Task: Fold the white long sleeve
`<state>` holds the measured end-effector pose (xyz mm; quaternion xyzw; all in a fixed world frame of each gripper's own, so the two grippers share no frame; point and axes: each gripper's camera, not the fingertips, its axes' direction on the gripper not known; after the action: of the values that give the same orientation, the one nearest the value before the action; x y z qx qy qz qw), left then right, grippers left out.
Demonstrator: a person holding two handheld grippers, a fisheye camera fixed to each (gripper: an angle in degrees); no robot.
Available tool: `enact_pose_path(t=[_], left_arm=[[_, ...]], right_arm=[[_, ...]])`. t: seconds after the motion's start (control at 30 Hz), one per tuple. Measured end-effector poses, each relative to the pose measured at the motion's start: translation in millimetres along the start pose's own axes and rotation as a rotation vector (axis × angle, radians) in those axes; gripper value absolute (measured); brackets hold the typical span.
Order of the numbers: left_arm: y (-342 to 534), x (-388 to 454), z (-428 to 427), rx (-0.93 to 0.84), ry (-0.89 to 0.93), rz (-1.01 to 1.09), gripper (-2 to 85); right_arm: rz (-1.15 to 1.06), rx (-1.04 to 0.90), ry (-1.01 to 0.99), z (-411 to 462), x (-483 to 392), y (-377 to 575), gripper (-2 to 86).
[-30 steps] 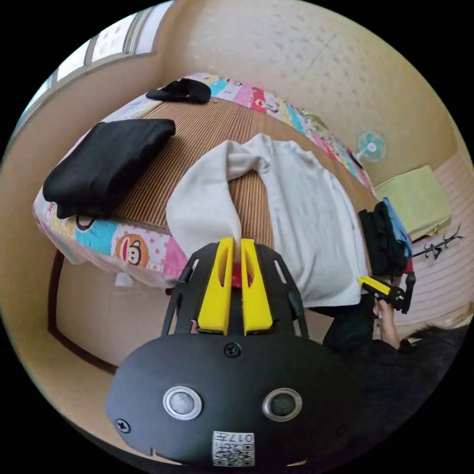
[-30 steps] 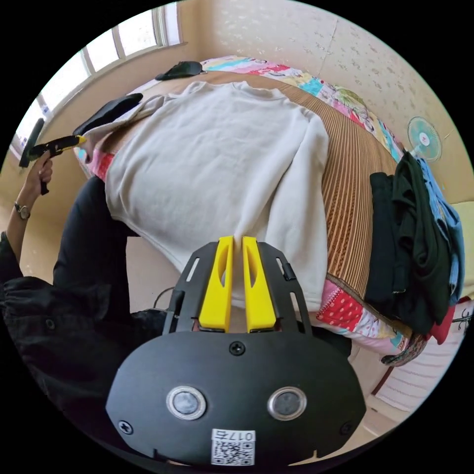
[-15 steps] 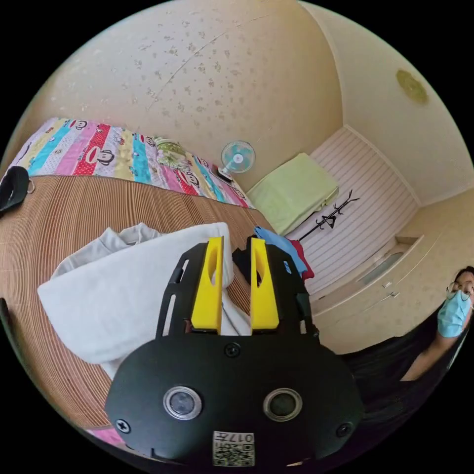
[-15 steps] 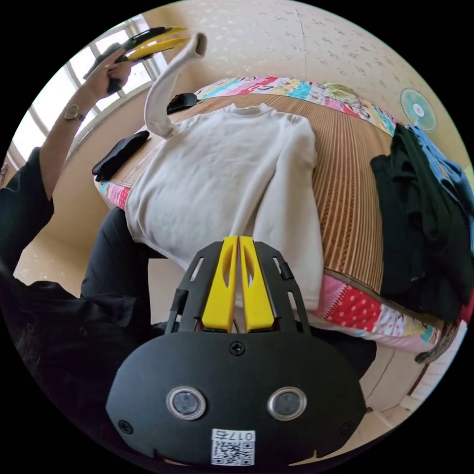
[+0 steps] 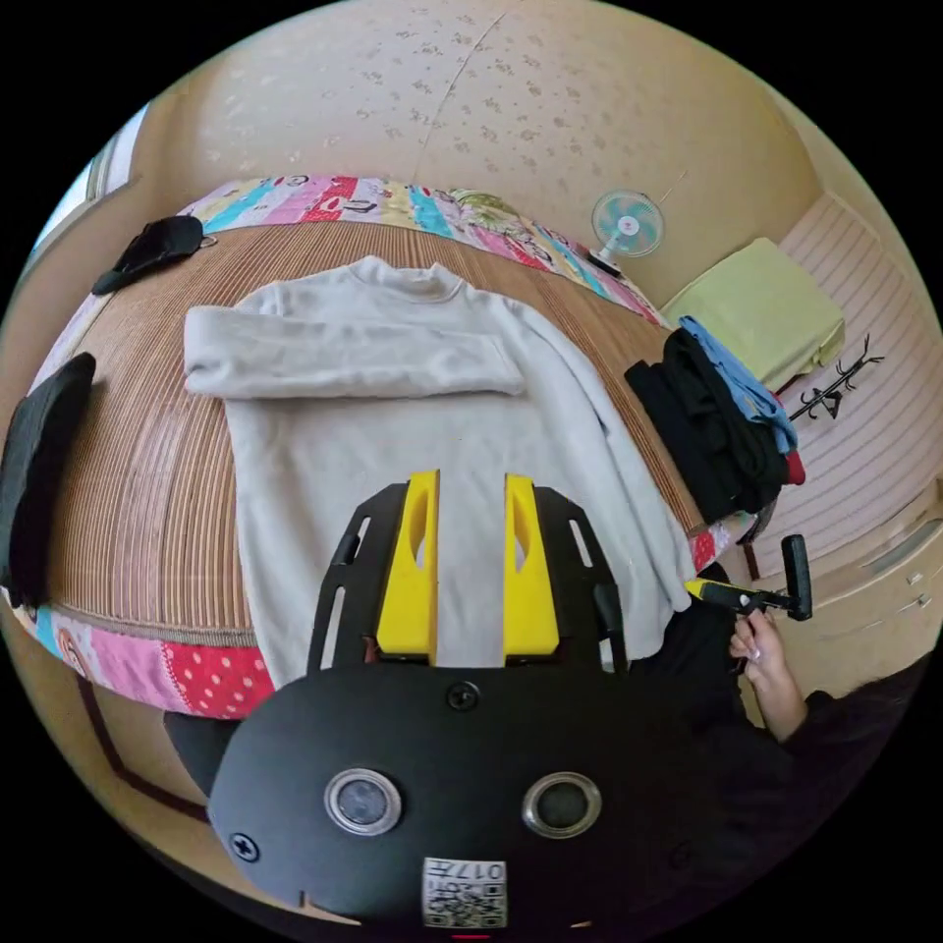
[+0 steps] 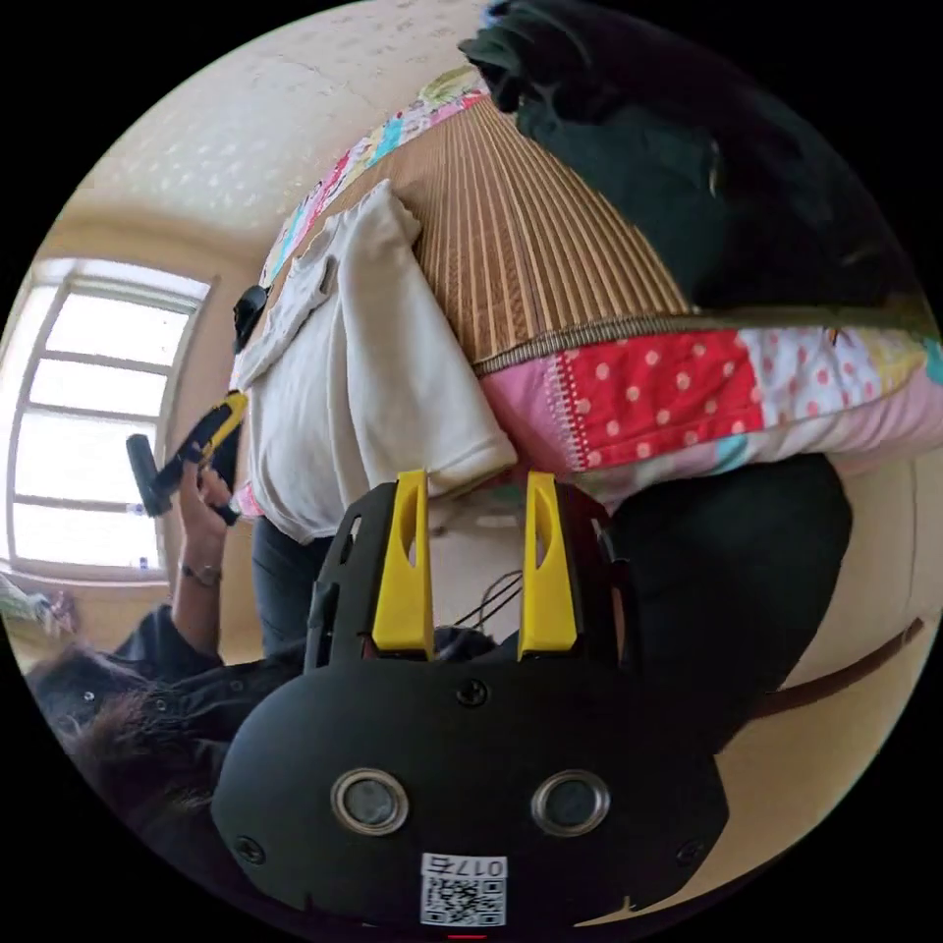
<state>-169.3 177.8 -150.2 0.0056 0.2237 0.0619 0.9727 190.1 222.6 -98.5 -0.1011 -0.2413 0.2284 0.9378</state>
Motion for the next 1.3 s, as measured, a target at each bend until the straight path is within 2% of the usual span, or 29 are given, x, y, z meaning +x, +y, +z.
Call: enact_pose_path(t=[0.07,0.13,0.3,0.4,0.5,0.53,0.6,0.7,0.83,0.9,1.03,1.1,1.2,1.3], left_arm=[[19,-5,-1,-0.016,-0.024,0.005,10.1],[27,-9,7,-0.085,-0.028,0.028,10.1],[28,-9,5,-0.085,0.019,0.026,9.8],[18,6,-2,-0.025,0.07,0.052,10.5],[-18,34,-11,0.074,0.027,0.145,10.7],[-30,40,-11,0.088,0.017,0.168,10.9],[-81,63,3,0.07,0.01,0.27,12.3],[-137,91,48,-0.042,0.006,0.407,14.1],[-167,116,110,-0.148,-0.015,0.53,14.2],[-169,125,160,-0.29,-0.059,0.584,13.5],[-170,122,149,-0.208,-0.043,0.543,9.6],[-179,104,108,-0.039,0.067,0.421,5.3],[-196,82,63,0.158,0.215,0.275,5.1],[-211,87,58,0.208,0.267,0.255,5.7]], right_arm=[[0.049,0.079,-0.139,-13,15,6,5.2],[0.039,0.184,-0.19,-41,15,11,4.0],[-0.228,0.631,-0.041,-185,-52,37,3.1],[-0.271,0.77,0.109,-227,-69,44,3.0],[-0.121,0.696,0.322,-219,-40,25,3.0],[-0.104,0.668,0.339,-215,-32,22,3.0],[-0.095,0.607,0.281,-204,-8,18,2.9],[-0.075,0.623,0.177,-204,5,24,2.9],[-0.062,0.626,0.128,-211,13,24,2.9],[-0.063,0.575,0.057,-218,22,18,2.8],[-0.086,0.364,-0.024,-231,32,-3,2.8],[-0.162,0.276,-0.148,-247,32,-11,2.7],[-0.169,0.311,-0.351,-273,44,-17,2.6],[-0.087,0.394,-0.375,-288,62,-22,2.7]])
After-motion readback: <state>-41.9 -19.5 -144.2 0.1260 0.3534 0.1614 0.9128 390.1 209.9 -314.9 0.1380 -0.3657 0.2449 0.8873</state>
